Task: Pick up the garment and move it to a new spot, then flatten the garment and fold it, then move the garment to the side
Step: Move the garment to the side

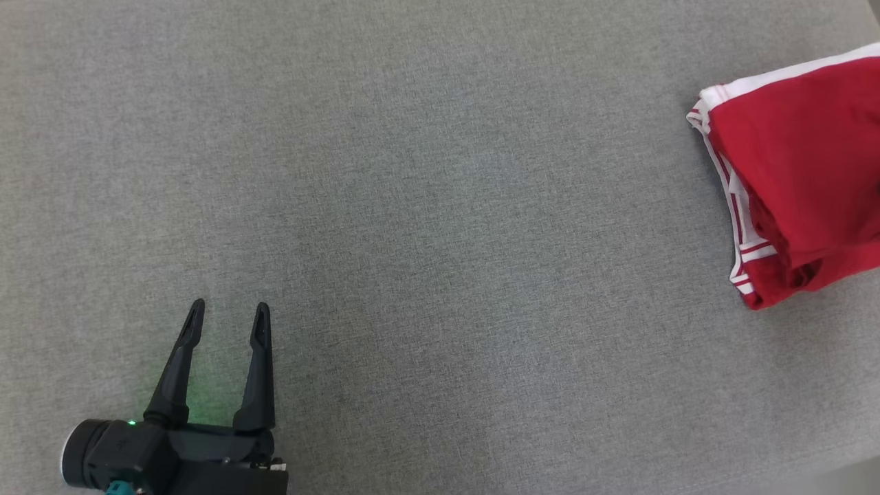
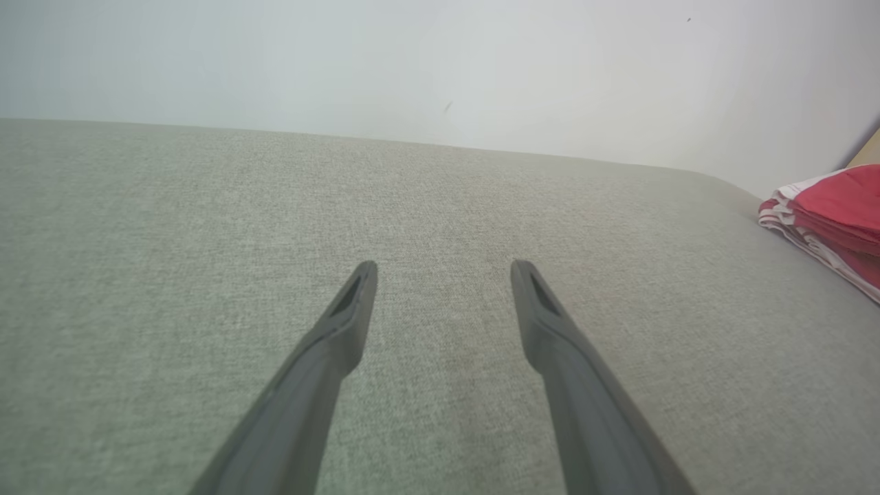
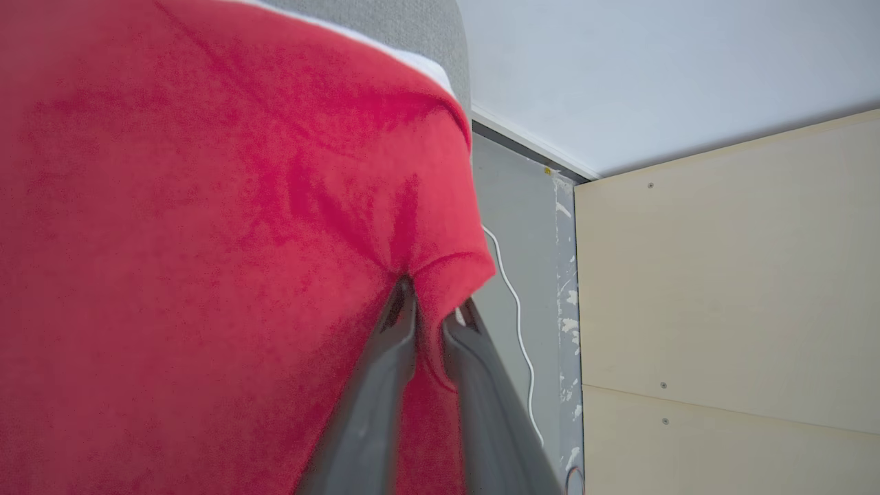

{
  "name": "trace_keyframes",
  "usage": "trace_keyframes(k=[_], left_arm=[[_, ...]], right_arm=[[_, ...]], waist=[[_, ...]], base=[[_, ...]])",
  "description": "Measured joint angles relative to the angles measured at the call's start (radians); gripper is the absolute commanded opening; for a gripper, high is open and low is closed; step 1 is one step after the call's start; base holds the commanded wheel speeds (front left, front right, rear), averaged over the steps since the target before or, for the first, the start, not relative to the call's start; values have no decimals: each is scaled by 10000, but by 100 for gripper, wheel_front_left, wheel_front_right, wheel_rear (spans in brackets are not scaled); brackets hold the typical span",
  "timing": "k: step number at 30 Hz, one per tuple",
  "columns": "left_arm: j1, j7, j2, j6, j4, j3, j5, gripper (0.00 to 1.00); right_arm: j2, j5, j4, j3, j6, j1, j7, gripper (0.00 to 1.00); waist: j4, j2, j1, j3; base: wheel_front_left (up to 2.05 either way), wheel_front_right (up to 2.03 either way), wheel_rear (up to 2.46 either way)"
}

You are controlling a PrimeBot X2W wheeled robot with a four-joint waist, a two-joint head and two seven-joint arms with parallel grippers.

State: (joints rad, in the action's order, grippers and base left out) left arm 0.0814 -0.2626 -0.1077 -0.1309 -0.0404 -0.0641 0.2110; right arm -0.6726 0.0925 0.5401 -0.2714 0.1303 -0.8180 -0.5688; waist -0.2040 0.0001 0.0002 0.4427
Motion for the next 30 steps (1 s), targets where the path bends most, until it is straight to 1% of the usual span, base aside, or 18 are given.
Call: trace_keyframes(k=[1, 4, 8, 10, 11, 14, 17, 21, 26, 30], left_arm=[[7, 0, -2, 0, -2, -21, 0, 100], [-2, 0, 6, 0, 0, -69, 0, 100], [-107, 2, 65, -2, -15, -94, 12, 100], [-223, 2, 113, -2, -33, -42, 35, 100], [-390, 0, 182, -2, -69, 6, 128, 100], [-691, 2, 291, -2, -23, 123, 226, 100], [-1073, 2, 366, -2, 36, 245, 244, 100], [-1580, 0, 441, -2, 217, 426, 238, 100], [-2077, 0, 516, -2, 449, 608, 117, 100], [-2327, 0, 537, -2, 675, 838, 107, 100]], right_arm=[[13, -130, 86, 104, 0, -15, 203, 100], [267, -372, 397, 533, 0, 8, 610, 100], [828, -431, 727, 1275, 0, 276, 1141, 100], [1152, -343, 773, 1653, 0, 570, 1469, 100], [1473, -238, 754, 1958, 0, 933, 1783, 100], [1852, 100, 527, 2380, 0, 1633, 2393, 100], [2186, 437, 73, 2673, 0, 2408, 3010, 100], [2631, 886, -888, 3068, 0, 3617, 3814, 100], [3317, 1448, -2512, 3703, 0, 5503, 4867, 100], [3923, 1801, -3841, 3791, 0, 6892, 5620, 100]], waist=[[30, 0, 0, -20], [67, -1, -2, -159], [90, -1, -2, -474], [109, 0, -3, -687], [131, -1, -3, -935], [170, -1, -3, -1361], [210, -2, -4, -1836], [267, -2, -5, -2495], [380, -2, -5, -3305], [521, -2, -6, -3887]], base=[[0, 0, 0], [0, 0, 0], [0, 0, 0], [0, 0, 0], [0, 0, 0], [0, 0, 0], [0, 0, 0], [0, 0, 0], [0, 0, 0], [0, 0, 0]])
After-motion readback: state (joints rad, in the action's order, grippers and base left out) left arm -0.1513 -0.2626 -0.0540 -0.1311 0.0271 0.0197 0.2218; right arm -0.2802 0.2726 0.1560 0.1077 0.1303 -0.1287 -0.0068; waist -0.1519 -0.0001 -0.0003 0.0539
